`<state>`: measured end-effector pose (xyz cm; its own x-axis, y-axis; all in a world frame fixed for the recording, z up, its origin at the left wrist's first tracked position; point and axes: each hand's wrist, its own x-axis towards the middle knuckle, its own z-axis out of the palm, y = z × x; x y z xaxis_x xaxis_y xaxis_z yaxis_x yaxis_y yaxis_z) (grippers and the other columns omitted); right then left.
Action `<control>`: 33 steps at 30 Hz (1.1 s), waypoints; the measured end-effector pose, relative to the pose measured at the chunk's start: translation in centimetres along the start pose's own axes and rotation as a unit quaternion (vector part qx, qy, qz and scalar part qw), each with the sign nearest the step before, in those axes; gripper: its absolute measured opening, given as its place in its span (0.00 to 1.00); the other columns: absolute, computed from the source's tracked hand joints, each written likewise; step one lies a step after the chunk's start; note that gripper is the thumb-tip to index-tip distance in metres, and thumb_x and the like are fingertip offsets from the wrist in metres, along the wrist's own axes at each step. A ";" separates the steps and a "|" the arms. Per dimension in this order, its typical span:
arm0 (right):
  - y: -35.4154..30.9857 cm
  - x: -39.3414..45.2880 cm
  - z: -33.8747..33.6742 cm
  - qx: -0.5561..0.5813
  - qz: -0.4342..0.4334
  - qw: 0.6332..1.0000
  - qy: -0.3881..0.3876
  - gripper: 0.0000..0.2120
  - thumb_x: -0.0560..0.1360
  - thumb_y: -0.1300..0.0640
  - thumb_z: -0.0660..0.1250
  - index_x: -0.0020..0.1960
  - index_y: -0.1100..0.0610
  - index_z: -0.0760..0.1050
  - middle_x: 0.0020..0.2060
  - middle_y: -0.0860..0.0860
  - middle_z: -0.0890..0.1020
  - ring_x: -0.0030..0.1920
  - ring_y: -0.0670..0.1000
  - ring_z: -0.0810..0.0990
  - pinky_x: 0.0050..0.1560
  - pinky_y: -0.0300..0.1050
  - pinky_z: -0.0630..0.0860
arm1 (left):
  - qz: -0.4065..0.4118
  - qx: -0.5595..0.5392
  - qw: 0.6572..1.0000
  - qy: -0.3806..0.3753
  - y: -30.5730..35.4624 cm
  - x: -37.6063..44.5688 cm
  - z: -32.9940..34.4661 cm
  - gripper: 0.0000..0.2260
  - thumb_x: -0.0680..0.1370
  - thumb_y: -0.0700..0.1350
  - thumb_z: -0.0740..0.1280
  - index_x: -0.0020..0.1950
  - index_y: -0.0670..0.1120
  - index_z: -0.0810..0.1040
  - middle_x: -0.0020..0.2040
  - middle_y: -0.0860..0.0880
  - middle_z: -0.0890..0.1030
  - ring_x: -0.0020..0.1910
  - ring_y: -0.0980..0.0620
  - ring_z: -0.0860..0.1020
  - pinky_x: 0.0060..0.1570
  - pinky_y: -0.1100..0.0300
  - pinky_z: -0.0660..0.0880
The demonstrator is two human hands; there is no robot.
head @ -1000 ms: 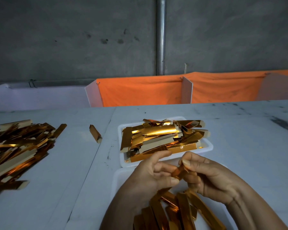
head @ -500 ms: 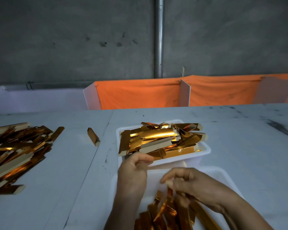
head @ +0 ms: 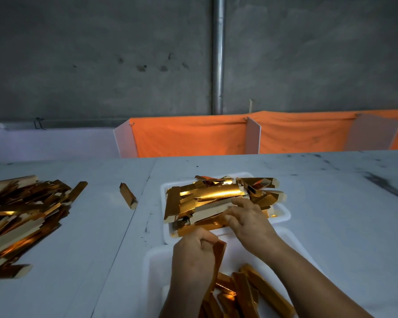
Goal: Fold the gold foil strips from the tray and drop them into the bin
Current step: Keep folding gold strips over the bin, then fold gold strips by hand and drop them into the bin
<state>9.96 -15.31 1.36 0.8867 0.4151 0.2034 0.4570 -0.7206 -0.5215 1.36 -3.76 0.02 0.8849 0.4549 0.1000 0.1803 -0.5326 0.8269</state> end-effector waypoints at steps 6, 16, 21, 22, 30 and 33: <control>-0.1 1.5 1.3 -0.047 -0.011 0.998 -0.048 0.14 0.82 0.55 0.57 0.62 0.54 0.77 0.62 0.50 0.75 0.64 0.52 0.68 0.62 0.42 0.66 | 0.030 0.081 0.996 -0.007 0.2 -0.1 0.1 0.11 0.82 0.44 0.57 0.58 0.51 0.78 0.54 0.56 0.78 0.43 0.61 0.70 0.36 0.80 0.63; 0.2 -1.8 -2.3 0.350 0.057 0.927 0.119 0.12 0.77 0.64 0.66 0.47 0.47 0.79 0.41 0.49 0.80 0.38 0.44 0.80 0.38 0.37 0.79 | 0.168 0.078 0.975 0.123 0.9 -0.9 -0.2 0.17 0.78 0.44 0.64 0.66 0.54 0.72 0.66 0.55 0.69 0.67 0.57 0.65 0.60 0.67 0.64; 1.0 -4.4 -3.0 0.389 0.085 0.915 0.065 0.10 0.76 0.64 0.67 0.47 0.50 0.81 0.39 0.51 0.79 0.35 0.45 0.82 0.34 0.35 0.77 | 0.277 0.136 0.944 0.120 1.3 -1.1 0.4 0.23 0.67 0.43 0.77 0.62 0.49 0.79 0.64 0.45 0.75 0.64 0.43 0.71 0.54 0.47 0.73; 1.2 -4.8 -2.8 0.409 0.093 0.906 0.056 0.11 0.76 0.65 0.67 0.46 0.50 0.82 0.37 0.52 0.79 0.36 0.46 0.82 0.34 0.35 0.78 | 0.273 0.115 0.947 0.124 1.5 -1.2 0.4 0.21 0.68 0.42 0.76 0.60 0.49 0.80 0.63 0.45 0.74 0.62 0.44 0.72 0.53 0.50 0.75; 3.0 -4.9 -3.6 0.375 0.101 0.921 0.015 0.13 0.77 0.63 0.65 0.44 0.50 0.84 0.36 0.48 0.81 0.33 0.44 0.78 0.32 0.33 0.75 | 0.316 0.235 0.909 0.136 1.5 -1.0 0.1 0.19 0.60 0.44 0.81 0.50 0.50 0.85 0.58 0.45 0.80 0.61 0.41 0.76 0.55 0.37 0.72; 3.3 -4.9 -3.8 0.419 0.095 0.903 -0.004 0.15 0.78 0.66 0.62 0.43 0.54 0.85 0.31 0.47 0.80 0.29 0.44 0.75 0.30 0.33 0.73 | 0.318 0.283 0.901 0.079 1.2 -0.9 0.3 0.18 0.64 0.45 0.79 0.53 0.50 0.83 0.55 0.50 0.82 0.62 0.46 0.76 0.63 0.31 0.61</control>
<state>7.37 -21.84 1.75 0.9415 0.3344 0.0409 0.0807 -0.1060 -0.9911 0.90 -5.07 0.78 0.8224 0.0008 0.5689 -0.1125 -0.9800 0.1639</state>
